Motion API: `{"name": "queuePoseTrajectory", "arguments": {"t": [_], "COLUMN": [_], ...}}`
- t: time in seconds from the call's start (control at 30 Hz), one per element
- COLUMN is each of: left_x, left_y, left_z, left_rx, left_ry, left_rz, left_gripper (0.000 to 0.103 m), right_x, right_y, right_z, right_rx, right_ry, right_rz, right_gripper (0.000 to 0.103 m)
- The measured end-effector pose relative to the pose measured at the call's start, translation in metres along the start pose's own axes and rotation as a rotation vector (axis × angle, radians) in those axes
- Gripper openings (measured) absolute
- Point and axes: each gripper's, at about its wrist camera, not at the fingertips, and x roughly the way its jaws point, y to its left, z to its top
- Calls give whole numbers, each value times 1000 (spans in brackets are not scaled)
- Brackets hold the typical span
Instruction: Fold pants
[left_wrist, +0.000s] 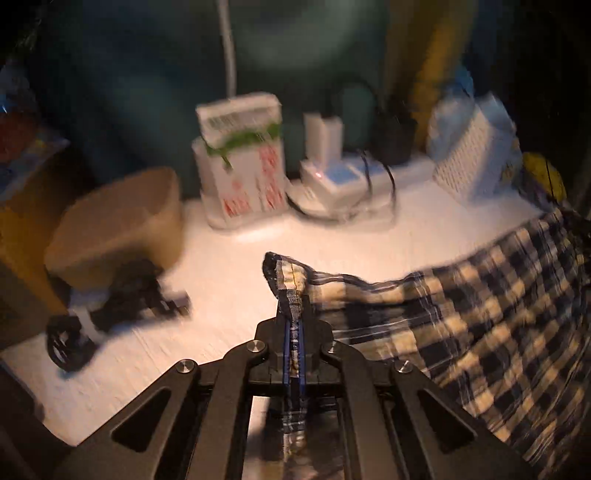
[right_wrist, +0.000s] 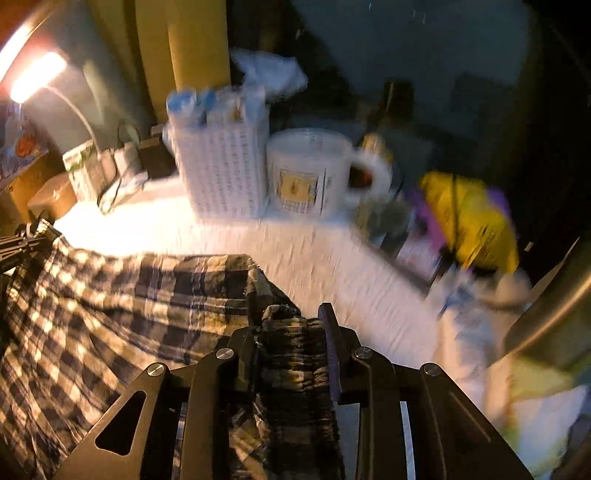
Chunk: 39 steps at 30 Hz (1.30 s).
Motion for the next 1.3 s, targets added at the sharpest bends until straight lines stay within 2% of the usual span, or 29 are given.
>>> {"name": "queuePoseTrajectory", "arguments": {"t": [0.2, 0.37, 0.5, 0.53, 0.63, 0.7, 0.73, 0.77, 0.83, 0.9, 0.93, 1.13, 1.3], "left_x": [-11, -18, -10, -2, 20, 31, 32, 28, 15, -1, -13, -56, -65], "left_y": [8, 19, 20, 19, 19, 22, 25, 28, 29, 29, 30, 29, 14], "left_z": [39, 58, 71, 71, 67, 63, 60, 57, 51, 44, 37, -23, -85], "left_rx": [0, -10, 7, 12, 9, -3, -17, -28, -8, 14, 14, -35, -84], "left_ry": [-113, -184, -214, -204, -155, -107, -86, -88, -101, -100, -95, -17, 76], "left_rz": [26, 60, 82, 88, 106, 107, 95, 77, 83, 88, 78, 20, -40], "left_gripper": [1, 1, 2, 3, 11, 34, 59, 75, 77, 77, 77, 77, 77], "right_x": [-19, -24, -16, -9, 21, 35, 39, 38, 26, 12, 2, -47, -65], "right_y": [-6, -7, -15, -16, -17, -17, -16, -16, -16, -16, -17, -13, -17], "right_z": [29, 55, 60, 60, 57, 54, 53, 53, 55, 56, 54, 26, -26], "right_rx": [21, 41, 52, 59, 49, 44, 40, 33, 22, 22, 27, 32, 78], "right_ry": [-126, -204, -206, -168, -93, -32, -5, 0, -15, -41, -59, -87, -10], "right_rz": [-49, -93, -122, -130, -156, -148, -131, -117, -114, -121, -119, -90, -63], "right_gripper": [28, 28, 28, 28, 28, 31, 32, 32, 42, 87, 92, 93, 93]}}
